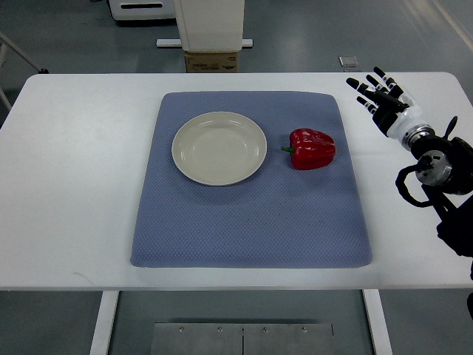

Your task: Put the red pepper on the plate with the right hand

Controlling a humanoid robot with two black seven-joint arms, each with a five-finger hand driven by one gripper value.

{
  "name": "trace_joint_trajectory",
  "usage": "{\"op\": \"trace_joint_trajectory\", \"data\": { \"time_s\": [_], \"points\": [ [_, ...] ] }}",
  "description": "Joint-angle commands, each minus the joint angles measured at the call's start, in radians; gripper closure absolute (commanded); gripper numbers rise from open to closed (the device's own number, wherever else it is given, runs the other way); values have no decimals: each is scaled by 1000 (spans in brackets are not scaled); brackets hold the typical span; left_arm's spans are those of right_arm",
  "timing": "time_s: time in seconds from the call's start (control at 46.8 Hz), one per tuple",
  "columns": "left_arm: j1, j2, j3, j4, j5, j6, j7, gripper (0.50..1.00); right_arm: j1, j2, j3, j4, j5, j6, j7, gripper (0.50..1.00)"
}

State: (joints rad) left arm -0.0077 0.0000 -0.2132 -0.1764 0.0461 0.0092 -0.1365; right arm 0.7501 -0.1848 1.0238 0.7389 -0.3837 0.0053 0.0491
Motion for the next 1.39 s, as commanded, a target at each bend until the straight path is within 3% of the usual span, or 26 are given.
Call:
{"op": "trace_joint_trajectory", "data": {
  "time_s": [0.0,0.599,0.77,1.219,1.368],
  "points": [
    [0,0,0,0,0,0,0,500,0,-1,-1,0,0,24,0,500],
    [0,0,0,0,0,0,0,500,0,-8,-31,13,-4,50,6,500],
    [0,0,0,0,0,0,0,500,8,-12,-44,13,-11,114,6,500],
    [0,0,0,0,0,0,0,500,64,-57,-156,13,-15,124,15,500],
    [0,0,0,0,0,0,0,500,83,-73,-199,16,-86,165,21,502]
  ]
}}
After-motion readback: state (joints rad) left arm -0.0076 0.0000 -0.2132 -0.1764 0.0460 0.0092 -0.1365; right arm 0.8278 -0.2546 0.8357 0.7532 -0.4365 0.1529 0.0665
